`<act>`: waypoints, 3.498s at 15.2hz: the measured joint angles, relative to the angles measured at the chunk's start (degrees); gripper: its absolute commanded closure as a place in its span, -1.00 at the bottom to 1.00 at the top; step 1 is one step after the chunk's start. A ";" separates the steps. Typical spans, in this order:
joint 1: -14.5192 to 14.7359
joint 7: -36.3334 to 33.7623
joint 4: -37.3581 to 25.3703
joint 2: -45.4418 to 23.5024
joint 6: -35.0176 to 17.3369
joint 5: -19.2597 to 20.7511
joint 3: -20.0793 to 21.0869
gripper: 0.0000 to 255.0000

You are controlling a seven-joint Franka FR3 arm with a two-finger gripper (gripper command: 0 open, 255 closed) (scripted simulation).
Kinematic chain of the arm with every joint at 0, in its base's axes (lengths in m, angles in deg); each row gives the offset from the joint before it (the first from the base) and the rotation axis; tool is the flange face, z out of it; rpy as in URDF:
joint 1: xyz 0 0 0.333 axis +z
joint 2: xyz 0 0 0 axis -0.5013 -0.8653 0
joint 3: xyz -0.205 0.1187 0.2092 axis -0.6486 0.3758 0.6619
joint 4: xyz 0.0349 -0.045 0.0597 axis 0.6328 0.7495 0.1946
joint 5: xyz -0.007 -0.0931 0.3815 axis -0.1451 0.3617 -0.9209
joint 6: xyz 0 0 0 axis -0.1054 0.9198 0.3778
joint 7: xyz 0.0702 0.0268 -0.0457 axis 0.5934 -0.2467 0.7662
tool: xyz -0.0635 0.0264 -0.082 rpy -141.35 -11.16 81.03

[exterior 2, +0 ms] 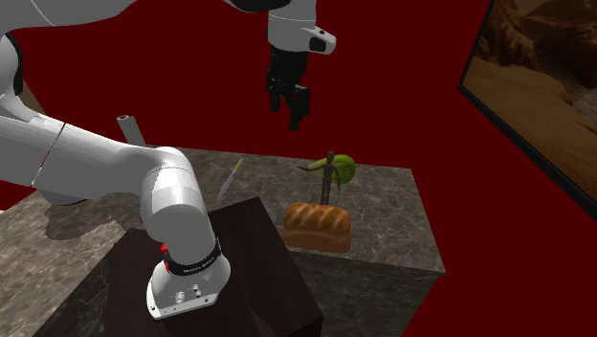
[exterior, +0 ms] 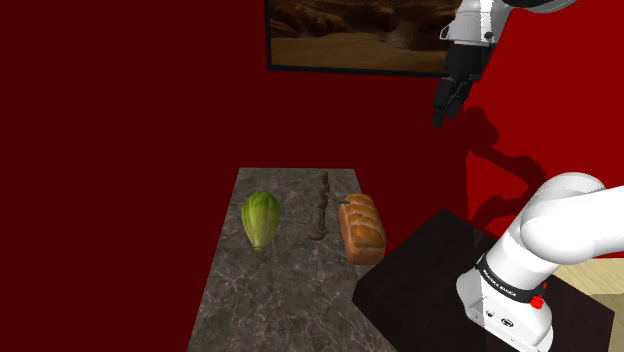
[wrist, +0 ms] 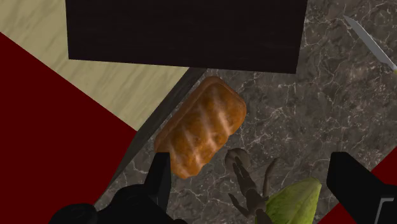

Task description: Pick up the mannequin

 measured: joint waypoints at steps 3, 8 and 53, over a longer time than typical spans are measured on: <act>0.27 -0.58 1.49 -0.90 -2.53 -0.56 0.77 -1.00; 1.12 -2.11 4.95 -6.31 -12.14 -2.13 3.18 -1.00; 4.29 -13.12 -0.24 -49.91 -54.25 -0.62 13.32 1.00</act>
